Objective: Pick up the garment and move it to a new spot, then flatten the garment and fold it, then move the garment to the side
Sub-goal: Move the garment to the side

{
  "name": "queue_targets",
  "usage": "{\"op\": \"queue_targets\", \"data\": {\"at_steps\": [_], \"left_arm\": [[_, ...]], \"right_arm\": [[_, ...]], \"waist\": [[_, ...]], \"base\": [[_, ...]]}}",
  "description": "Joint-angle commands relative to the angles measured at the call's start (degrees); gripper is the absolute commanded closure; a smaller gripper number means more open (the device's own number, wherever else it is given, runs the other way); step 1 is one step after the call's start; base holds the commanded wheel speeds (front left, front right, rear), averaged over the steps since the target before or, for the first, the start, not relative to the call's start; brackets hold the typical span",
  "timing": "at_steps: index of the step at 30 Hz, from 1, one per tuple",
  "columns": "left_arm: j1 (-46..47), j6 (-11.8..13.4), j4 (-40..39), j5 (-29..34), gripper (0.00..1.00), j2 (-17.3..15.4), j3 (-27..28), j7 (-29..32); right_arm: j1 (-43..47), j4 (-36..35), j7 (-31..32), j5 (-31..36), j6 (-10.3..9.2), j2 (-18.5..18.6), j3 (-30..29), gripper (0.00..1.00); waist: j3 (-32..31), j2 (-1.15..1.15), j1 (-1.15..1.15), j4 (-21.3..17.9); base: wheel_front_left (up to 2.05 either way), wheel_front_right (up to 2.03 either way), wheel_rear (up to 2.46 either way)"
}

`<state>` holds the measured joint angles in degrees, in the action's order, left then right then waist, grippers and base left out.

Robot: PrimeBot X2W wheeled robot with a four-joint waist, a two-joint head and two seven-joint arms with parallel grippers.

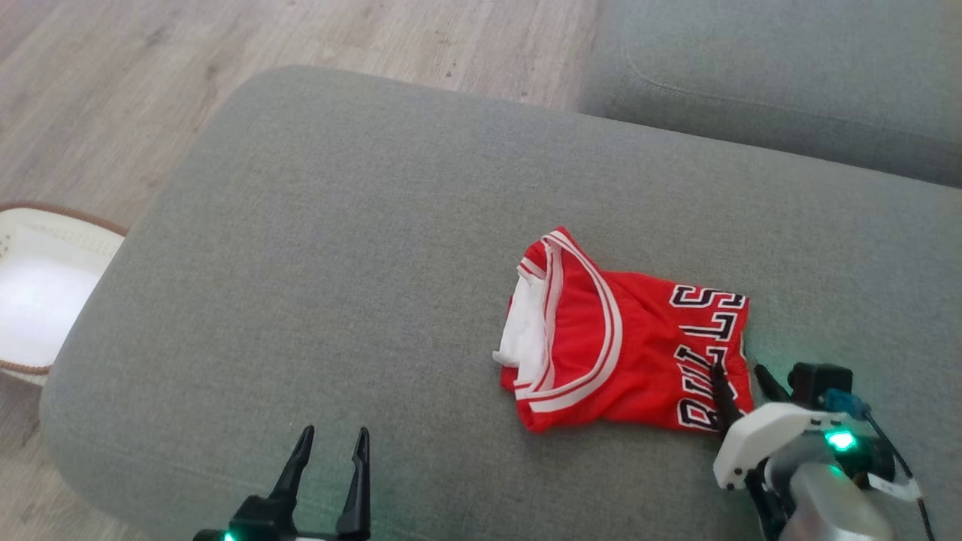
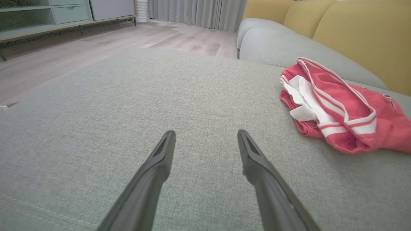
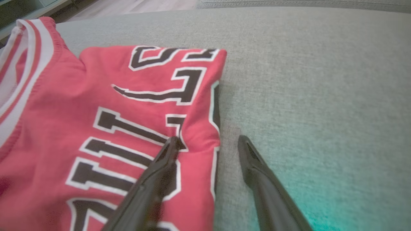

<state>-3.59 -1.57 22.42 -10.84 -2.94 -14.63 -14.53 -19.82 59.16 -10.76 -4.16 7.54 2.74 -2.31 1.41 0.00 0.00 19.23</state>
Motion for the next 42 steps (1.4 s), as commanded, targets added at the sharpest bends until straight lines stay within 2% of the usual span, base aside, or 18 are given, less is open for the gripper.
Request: {"op": "queue_targets", "data": {"at_steps": [1,2,6,11,18,21,24,27,31,37,40,42], "left_arm": [[2.8,0.2,-1.7,-0.7,0.0,0.1,2.0,-0.5],[2.8,0.4,-1.8,-1.0,0.0,0.1,2.3,-0.5],[2.4,0.5,-2.1,-1.3,0.0,0.1,2.4,-0.5],[2.5,0.6,-2.4,-1.8,0.0,0.1,1.3,-0.5],[6.2,1.4,-3.1,-3.7,0.0,0.1,-1.2,-0.5],[7.8,1.7,-3.2,-4.1,0.0,0.1,-2.0,-0.5],[8.7,1.8,-3.2,-4.5,0.0,0.1,-2.7,-0.5],[9.1,1.9,-3.0,-4.6,0.0,0.1,-3.5,-0.5],[9.3,1.9,-2.6,-4.5,0.0,0.1,-4.1,-0.5],[9.4,1.5,-1.2,-3.1,0.0,0.1,-3.6,-0.5],[9.7,1.0,-0.6,-1.9,0.0,0.1,-3.1,-0.5],[10.0,0.7,-0.3,-1.0,0.0,0.1,-2.5,-0.5]], "right_arm": [[-1.8,1.8,0.3,0.7,-0.05,0.1,0.9,0.85],[-2.0,2.8,-0.3,1.2,-0.05,0.1,0.9,1.0],[-3.1,4.3,-2.8,2.8,-0.05,0.1,-0.8,1.0],[-3.9,3.2,-4.1,4.3,-0.05,0.1,-2.2,1.0],[-3.9,-0.1,-4.2,3.6,-0.05,0.1,1.4,1.0],[-3.5,-1.7,-4.2,2.7,-0.05,0.1,3.4,1.0],[-3.3,-2.6,-4.2,2.1,-0.05,0.1,4.8,1.0],[-3.5,-3.3,-4.2,1.5,-0.05,0.1,5.7,1.0],[-4.7,-4.1,-4.2,1.5,-0.05,0.1,6.0,1.0],[-11.8,-4.8,-4.2,3.5,-0.05,0.4,4.4,1.0],[-17.0,-3.9,-4.2,5.5,-0.05,1.8,1.7,1.0],[-20.6,-3.0,-4.0,7.3,-0.05,4.0,-1.3,1.0]], "waist": [[0.9,0.0,0.0,1.0],[0.9,0.0,0.0,0.6],[0.3,0.0,0.0,-3.8],[-0.8,0.0,0.0,-14.2],[0.5,0.0,0.0,-31.0],[1.5,0.0,0.0,-36.4],[2.3,0.0,0.0,-39.8],[3.0,0.0,0.0,-41.7],[3.9,0.0,0.0,-42.0],[6.4,0.0,0.0,-39.7],[8.1,0.0,0.0,-37.5],[9.4,0.0,0.0,-35.8]], "base": [[0.0,0.0,0.0],[0.0,0.0,0.0],[0.0,0.0,0.0],[0.0,0.0,0.0],[0.0,0.0,0.0],[0.0,0.0,0.0],[0.0,0.0,0.0],[0.0,0.0,0.0],[0.0,0.0,0.0],[0.0,0.0,0.0],[0.0,0.0,0.0],[0.0,0.0,0.0]]}}
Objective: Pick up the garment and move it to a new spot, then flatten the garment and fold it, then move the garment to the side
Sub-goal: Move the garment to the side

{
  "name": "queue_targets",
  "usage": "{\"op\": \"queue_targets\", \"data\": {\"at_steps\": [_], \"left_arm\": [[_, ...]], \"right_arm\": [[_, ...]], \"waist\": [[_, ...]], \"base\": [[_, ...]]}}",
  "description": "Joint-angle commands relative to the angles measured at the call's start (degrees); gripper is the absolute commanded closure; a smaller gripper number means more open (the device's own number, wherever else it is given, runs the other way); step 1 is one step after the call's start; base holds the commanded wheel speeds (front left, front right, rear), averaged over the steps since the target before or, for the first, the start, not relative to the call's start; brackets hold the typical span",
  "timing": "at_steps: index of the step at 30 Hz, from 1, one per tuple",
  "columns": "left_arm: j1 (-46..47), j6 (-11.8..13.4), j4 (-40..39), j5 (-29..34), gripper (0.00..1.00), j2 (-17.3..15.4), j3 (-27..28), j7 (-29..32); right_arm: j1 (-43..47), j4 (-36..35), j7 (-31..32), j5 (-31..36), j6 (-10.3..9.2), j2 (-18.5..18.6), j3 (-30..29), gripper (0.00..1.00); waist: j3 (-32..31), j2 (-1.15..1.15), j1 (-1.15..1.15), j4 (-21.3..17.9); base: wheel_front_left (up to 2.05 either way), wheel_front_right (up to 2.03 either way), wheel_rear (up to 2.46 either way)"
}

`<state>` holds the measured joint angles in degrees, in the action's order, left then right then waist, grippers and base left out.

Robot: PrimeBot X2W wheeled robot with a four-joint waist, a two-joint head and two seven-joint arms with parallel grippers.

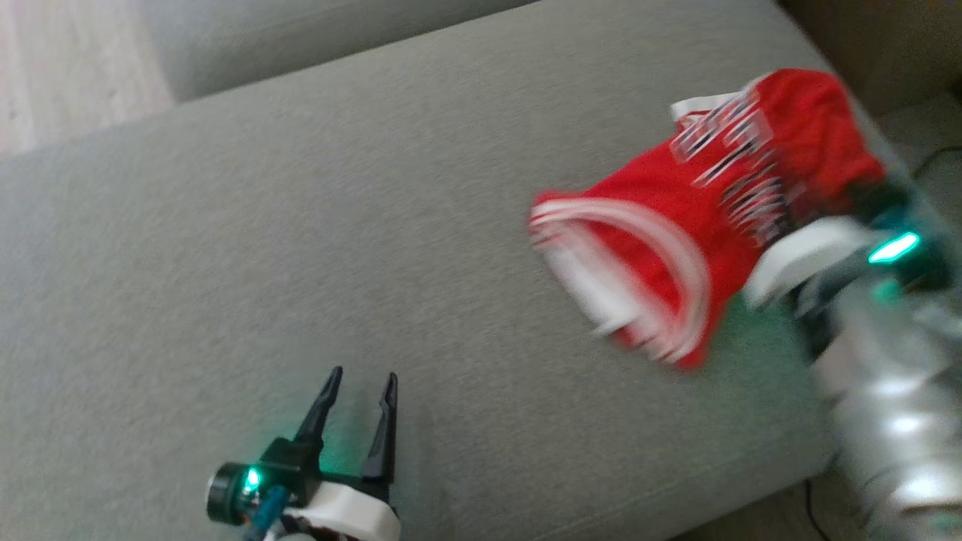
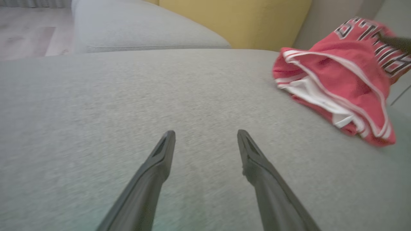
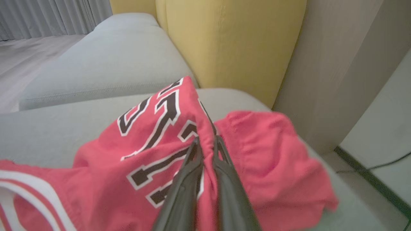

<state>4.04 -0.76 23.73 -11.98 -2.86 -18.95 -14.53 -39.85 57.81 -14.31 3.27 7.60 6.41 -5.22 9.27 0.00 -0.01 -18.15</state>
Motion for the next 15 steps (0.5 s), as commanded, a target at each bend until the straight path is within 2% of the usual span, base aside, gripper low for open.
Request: {"op": "queue_targets", "data": {"at_steps": [1,5,6,7,8,10,12,15], "left_arm": [[2.5,-0.3,-1.5,0.6,0.0,0.0,2.1,-0.5],[2.9,-0.8,-1.4,2.3,0.0,0.0,3.8,-0.5],[2.9,-0.9,-1.6,2.5,0.0,0.0,4.4,-0.5],[3.0,-1.0,-1.7,2.8,0.0,0.0,5.1,-0.5],[2.9,-1.0,-1.9,2.9,0.0,0.0,5.7,-0.5],[2.5,-0.8,-2.4,2.9,0.0,0.0,7.4,-0.5],[1.5,-0.5,-3.3,3.3,0.0,0.0,9.6,-0.5],[0.5,-0.1,-4.2,3.4,0.0,0.0,11.8,-0.5]], "right_arm": [[-2.2,-1.0,0.0,0.9,-0.11,1.8,-0.4,1.0],[-6.8,0.1,1.9,7.8,-0.11,8.7,-11.5,1.0],[-7.3,-0.4,2.3,10.1,-0.11,10.2,-15.0,0.89],[-7.6,-1.2,2.6,12.6,-0.11,11.1,-18.2,0.14],[-7.7,-2.1,2.7,15.1,-0.11,11.5,-21.2,0.0],[-7.9,-4.2,2.1,19.0,-0.11,10.5,-26.1,0.0],[-8.2,-5.9,0.2,21.9,-0.11,7.3,-29.5,0.0],[-7.6,-6.3,-0.6,22.2,-0.11,4.1,-28.8,0.0]], "waist": [[2.2,0.0,0.01,2.4],[4.7,0.0,0.01,5.8],[5.2,0.0,0.01,6.6],[5.7,0.0,0.01,7.3],[5.9,0.0,0.01,7.9],[6.1,0.0,0.01,8.5],[5.6,0.0,0.01,8.9],[4.0,0.0,0.01,9.4]], "base": [[0.0,0.0,0.0],[0.0,0.0,0.0],[0.0,0.0,0.0],[0.0,0.0,0.0],[0.0,0.0,0.0],[0.0,0.0,0.0],[0.0,0.0,0.0],[0.0,0.0,0.0]]}}
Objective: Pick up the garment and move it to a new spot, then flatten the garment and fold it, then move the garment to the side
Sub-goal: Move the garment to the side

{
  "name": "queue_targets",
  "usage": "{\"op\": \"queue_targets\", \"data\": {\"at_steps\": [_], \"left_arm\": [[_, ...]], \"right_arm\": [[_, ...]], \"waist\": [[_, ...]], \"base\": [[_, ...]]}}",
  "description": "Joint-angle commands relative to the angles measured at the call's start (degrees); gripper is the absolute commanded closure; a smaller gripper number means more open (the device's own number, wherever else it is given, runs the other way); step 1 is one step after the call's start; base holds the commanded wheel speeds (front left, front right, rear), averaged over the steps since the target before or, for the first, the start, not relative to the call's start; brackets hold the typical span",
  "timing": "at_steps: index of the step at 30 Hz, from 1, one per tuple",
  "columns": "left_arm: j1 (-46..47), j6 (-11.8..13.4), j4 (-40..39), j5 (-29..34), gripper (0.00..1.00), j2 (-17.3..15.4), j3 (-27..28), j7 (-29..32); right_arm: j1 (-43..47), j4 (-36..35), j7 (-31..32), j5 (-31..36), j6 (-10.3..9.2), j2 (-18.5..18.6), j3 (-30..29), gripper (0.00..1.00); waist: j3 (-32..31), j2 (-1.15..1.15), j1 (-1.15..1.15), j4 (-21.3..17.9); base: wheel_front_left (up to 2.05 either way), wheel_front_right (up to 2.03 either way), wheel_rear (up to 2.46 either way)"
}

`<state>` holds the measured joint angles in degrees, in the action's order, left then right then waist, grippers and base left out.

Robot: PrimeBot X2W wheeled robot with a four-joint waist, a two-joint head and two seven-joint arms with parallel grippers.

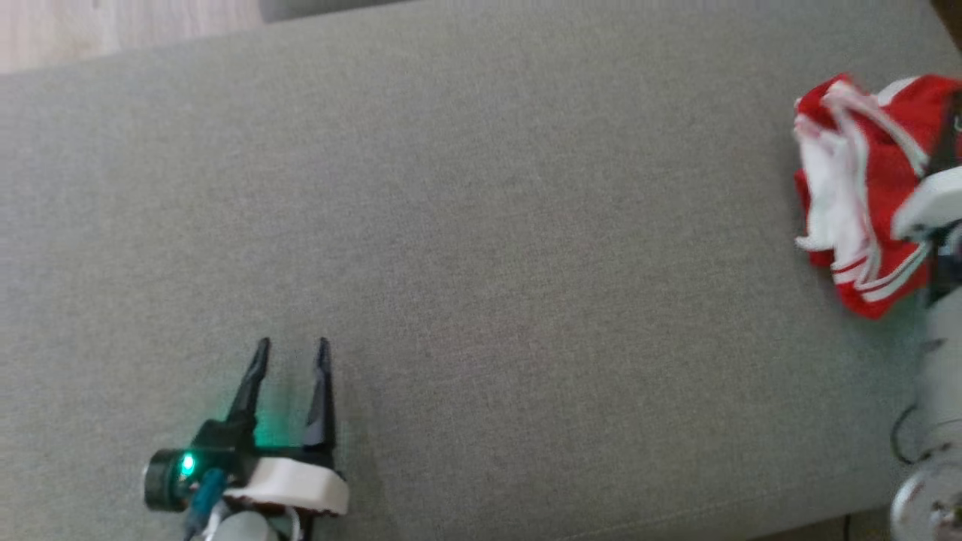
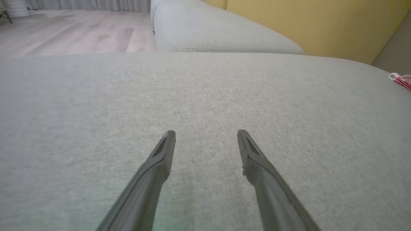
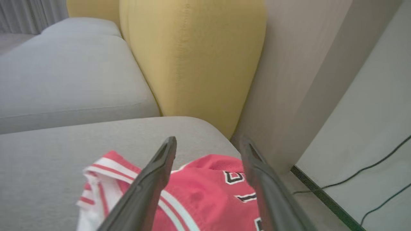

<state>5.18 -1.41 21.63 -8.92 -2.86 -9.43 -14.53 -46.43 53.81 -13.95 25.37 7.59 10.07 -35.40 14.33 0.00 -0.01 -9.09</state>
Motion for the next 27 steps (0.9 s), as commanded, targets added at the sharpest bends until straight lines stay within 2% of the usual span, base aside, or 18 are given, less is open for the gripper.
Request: {"op": "queue_targets", "data": {"at_steps": [1,7,12,17,20,27], "left_arm": [[-1.0,0.7,-2.5,0.2,0.0,0.0,3.1,-0.5],[-2.8,1.7,-4.1,0.4,0.0,0.0,7.0,-0.5],[-4.5,1.8,-3.8,0.2,0.0,0.0,8.6,-0.5],[-6.0,2.1,-2.8,-0.2,0.0,0.0,10.0,-0.5],[-6.9,2.2,-2.1,-0.2,0.0,0.0,10.5,-0.5],[-7.4,2.7,-1.6,-0.6,0.0,0.0,10.4,-0.5]], "right_arm": [[-0.6,-3.3,-1.0,-0.5,-0.1,-0.7,2.7,0.0],[9.3,-13.8,-1.0,-11.4,-0.1,-6.0,15.6,0.0],[21.6,-21.5,-1.0,-21.0,-0.1,-7.1,24.0,0.0],[31.1,-24.8,-1.0,-28.6,-0.1,-7.2,31.7,0.0],[34.7,-25.8,-1.0,-30.5,-0.1,-7.2,34.1,0.0],[38.5,-26.3,-1.0,-32.7,-0.1,-7.2,35.5,0.0]], "waist": [[-1.6,0.0,0.01,0.6],[-5.2,0.0,0.01,2.7],[-8.2,0.0,0.01,5.7],[-10.7,0.0,0.01,8.7],[-12.1,0.0,0.01,10.4],[-13.9,0.0,0.01,12.8]], "base": [[0.0,0.0,0.0],[0.0,0.0,0.0],[0.0,0.0,0.0],[0.0,0.0,0.0],[0.0,0.0,0.0],[0.0,0.0,0.0]]}}
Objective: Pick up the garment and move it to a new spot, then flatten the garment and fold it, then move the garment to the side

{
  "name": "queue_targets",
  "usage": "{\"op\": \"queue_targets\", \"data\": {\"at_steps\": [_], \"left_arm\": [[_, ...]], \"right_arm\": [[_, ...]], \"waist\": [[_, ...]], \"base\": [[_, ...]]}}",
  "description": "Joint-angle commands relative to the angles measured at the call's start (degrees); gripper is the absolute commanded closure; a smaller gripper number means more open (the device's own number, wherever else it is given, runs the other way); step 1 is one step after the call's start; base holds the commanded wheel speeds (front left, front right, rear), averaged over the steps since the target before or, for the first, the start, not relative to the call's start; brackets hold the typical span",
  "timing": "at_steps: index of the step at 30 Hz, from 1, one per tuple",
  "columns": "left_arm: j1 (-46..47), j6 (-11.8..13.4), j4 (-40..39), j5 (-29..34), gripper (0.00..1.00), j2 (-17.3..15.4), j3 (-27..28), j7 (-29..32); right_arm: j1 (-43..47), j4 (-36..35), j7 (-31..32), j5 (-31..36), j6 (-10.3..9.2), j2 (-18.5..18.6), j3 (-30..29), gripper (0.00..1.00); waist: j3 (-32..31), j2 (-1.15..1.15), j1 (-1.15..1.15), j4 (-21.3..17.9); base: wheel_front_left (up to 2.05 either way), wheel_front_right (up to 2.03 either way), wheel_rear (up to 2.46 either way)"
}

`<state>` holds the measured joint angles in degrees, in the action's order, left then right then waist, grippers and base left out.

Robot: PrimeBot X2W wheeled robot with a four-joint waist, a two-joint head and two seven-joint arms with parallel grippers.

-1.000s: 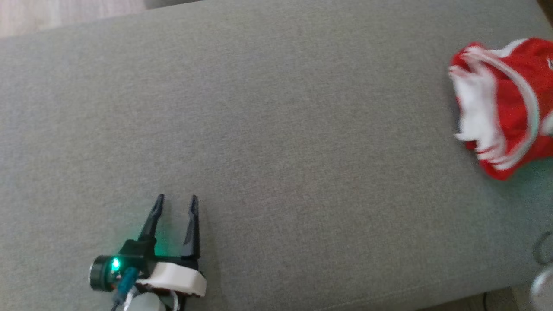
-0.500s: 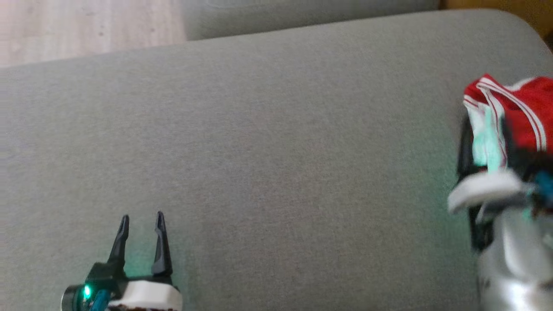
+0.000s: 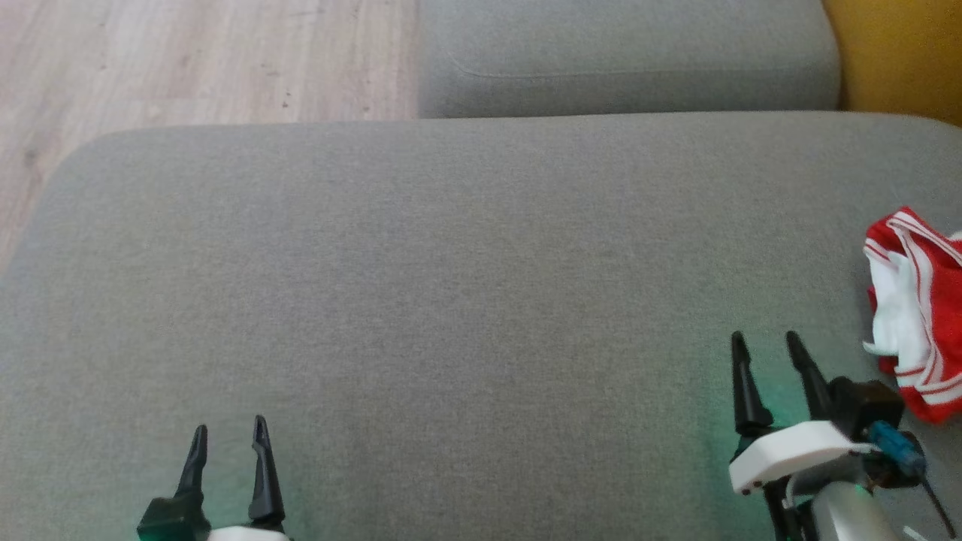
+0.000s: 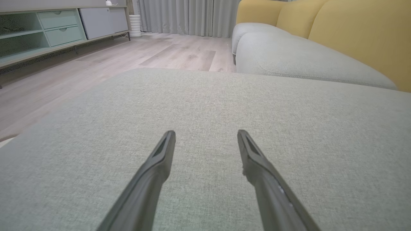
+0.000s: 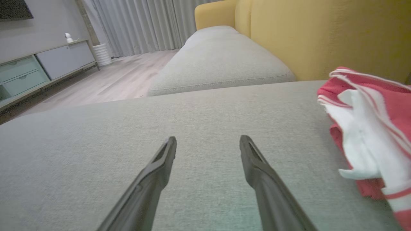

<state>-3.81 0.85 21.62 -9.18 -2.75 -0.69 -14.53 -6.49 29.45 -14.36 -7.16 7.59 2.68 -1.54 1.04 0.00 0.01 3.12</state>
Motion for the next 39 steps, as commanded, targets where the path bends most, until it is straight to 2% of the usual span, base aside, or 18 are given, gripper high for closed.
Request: {"op": "queue_targets", "data": {"at_steps": [1,9,10,15,39], "left_arm": [[1.5,0.4,-1.6,-0.5,0.0,-0.1,1.6,-0.5],[0.7,-1.8,-2.6,-3.2,0.0,-0.1,2.2,-0.5],[-0.2,-1.9,-0.6,-3.2,1.0,0.0,0.4,0.0],[0.4,-2.1,1.1,-5.1,1.0,0.1,0.9,1.1],[2.0,-3.3,-0.9,-20.6,1.0,0.0,1.9,4.8]], "right_arm": [[-1.2,-1.8,-0.6,-0.5,-0.1,0.2,2.0,0.0],[-1.5,-1.7,-0.6,-1.1,-0.1,0.2,3.2,0.0],[0.3,0.1,0.0,-0.8,0.0,-0.1,1.6,1.0],[0.2,1.5,0.9,-2.8,0.0,-0.1,1.0,1.0],[0.6,-2.2,4.6,-19.2,-0.02,0.0,0.1,1.0]], "waist": [[-0.8,0.0,-0.01,0.8],[-1.4,0.0,-0.01,0.4],[-1.4,0.0,-0.01,0.5],[-1.4,0.0,-0.01,0.3],[-1.3,0.0,-0.01,-0.4]], "base": [[0.0,0.0,0.0],[0.0,0.0,0.0],[0.0,0.0,0.0],[0.0,0.0,0.0],[0.0,0.0,0.0]]}}
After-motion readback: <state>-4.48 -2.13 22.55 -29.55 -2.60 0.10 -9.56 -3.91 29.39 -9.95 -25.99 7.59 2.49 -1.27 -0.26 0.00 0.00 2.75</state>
